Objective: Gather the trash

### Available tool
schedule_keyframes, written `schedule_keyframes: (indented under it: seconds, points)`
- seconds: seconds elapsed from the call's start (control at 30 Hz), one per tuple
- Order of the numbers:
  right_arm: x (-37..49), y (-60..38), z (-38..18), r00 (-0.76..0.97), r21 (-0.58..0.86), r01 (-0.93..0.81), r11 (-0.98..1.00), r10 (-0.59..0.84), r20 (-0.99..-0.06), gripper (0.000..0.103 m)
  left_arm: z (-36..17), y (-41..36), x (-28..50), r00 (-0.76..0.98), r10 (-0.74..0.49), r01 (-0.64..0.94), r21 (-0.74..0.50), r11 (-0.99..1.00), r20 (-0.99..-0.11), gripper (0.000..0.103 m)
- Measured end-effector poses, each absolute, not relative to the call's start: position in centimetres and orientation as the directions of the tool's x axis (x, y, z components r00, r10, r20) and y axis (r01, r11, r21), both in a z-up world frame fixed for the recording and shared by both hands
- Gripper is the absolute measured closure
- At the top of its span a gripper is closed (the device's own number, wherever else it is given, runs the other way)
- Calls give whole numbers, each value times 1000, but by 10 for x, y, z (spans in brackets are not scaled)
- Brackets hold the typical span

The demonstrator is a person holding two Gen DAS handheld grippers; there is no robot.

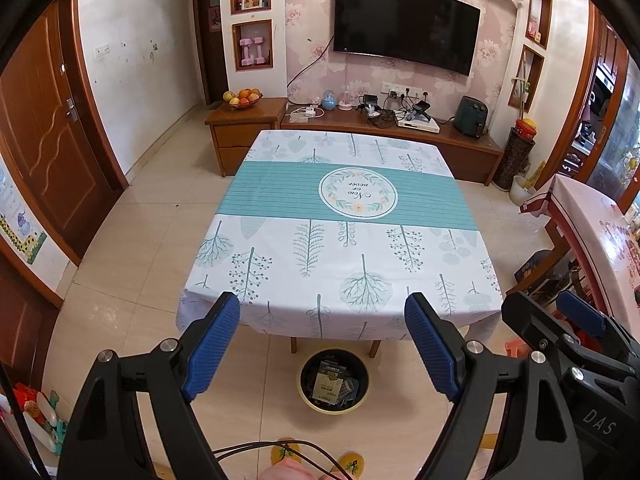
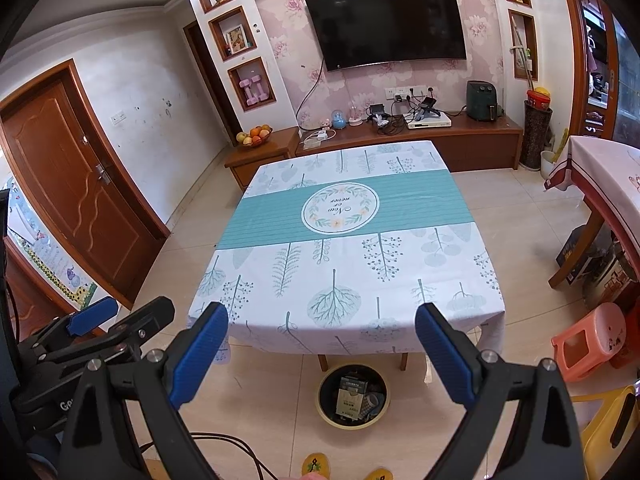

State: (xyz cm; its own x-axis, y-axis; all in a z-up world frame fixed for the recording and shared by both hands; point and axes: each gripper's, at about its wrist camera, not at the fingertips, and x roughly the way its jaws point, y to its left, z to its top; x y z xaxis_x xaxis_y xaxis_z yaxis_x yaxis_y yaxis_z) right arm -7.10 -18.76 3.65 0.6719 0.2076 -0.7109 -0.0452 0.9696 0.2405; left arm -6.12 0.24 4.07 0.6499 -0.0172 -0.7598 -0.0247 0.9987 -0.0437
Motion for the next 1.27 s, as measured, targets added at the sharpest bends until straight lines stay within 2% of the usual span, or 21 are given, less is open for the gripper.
schedule_keyframes:
  seconds: [1.27]
  points:
    - [-83, -190, 38, 671, 248, -36, 968, 208, -711, 7, 37, 8, -69, 641, -22, -16, -42, 999, -767, 20]
